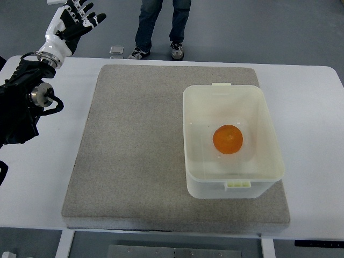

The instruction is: Put orange in box with left hand

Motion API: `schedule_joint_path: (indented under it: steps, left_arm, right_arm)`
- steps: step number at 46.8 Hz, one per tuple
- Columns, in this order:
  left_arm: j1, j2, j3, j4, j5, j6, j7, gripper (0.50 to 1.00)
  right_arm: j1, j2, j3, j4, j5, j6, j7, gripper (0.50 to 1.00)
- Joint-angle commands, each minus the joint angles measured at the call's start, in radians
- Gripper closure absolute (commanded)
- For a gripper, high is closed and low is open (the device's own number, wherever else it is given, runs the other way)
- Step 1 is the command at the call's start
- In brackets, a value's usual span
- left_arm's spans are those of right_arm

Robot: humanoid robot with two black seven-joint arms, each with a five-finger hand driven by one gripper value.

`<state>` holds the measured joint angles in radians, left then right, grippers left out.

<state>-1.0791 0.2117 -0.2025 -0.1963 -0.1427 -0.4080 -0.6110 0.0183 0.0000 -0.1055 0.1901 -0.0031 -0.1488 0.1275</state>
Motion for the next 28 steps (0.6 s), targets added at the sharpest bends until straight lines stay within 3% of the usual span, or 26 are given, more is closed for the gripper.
schedule_joint_path:
  steps: [1,7,16,21,28]
  left_arm:
    - [0.018,0.000,-0.072,0.004,-0.001,-0.073,0.000,0.510]
    - [0.039,-0.003,-0.178,0.040,0.000,-0.135,0.000,0.510]
    - [0.042,-0.025,-0.218,0.044,-0.001,-0.118,0.000,0.512]
    - [0.053,-0.035,-0.261,0.046,-0.003,-0.085,0.000,0.512]
    - [0.058,-0.074,-0.368,0.041,-0.015,0.044,0.125,0.512]
  right_arm:
    - [0.000,0.000,0.001,0.000,0.000,0.000,0.000,0.568]
    - [0.000,0.000,0.001,0.000,0.000,0.000,0.000,0.568]
    - [0.000,0.000,0.001,0.000,0.000,0.000,0.000,0.568]
    - [0.000,0.000,0.000,0.000,0.000,0.000,0.000,0.568]
    - [0.000,0.000,0.000,0.000,0.000,0.000,0.000,0.568]
